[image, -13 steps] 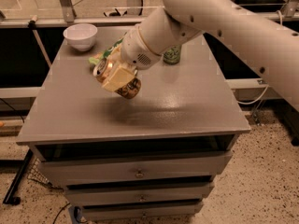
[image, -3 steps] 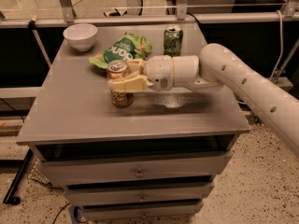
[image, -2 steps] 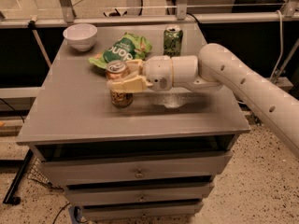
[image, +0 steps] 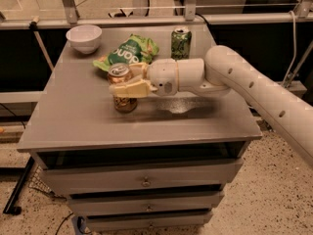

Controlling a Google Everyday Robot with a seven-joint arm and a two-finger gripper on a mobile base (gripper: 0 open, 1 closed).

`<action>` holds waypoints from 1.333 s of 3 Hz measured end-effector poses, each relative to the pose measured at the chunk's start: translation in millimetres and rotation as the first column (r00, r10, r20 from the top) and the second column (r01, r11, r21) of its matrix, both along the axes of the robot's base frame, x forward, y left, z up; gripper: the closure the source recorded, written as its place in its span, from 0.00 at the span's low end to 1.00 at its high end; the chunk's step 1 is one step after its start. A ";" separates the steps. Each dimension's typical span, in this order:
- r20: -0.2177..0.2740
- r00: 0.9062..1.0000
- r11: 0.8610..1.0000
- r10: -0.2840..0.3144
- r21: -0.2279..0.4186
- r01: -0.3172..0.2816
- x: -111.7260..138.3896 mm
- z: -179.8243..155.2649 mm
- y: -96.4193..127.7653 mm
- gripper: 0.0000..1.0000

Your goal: Place orange can upright

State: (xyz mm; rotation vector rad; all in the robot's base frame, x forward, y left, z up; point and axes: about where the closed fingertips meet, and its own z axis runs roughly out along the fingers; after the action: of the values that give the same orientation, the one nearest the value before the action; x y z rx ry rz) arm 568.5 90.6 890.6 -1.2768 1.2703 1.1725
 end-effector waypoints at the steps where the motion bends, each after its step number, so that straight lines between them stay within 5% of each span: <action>1: 0.000 1.000 1.000 0.005 0.000 -0.005 -1.1 0.4 2.4 0.05; 3: 0.009 0.999 0.995 -0.037 -0.087 0.038 -0.3 9.5 -29.4 0.00; 4: 0.026 0.995 0.973 -0.092 -0.208 0.095 4.0 19.8 -67.9 0.00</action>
Offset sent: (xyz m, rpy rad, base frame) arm 0.0004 -0.0228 0.0006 -0.0423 0.0134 -0.0244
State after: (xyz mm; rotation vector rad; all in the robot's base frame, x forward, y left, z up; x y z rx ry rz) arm 572.5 22.8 910.3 -1.3596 1.4562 0.9795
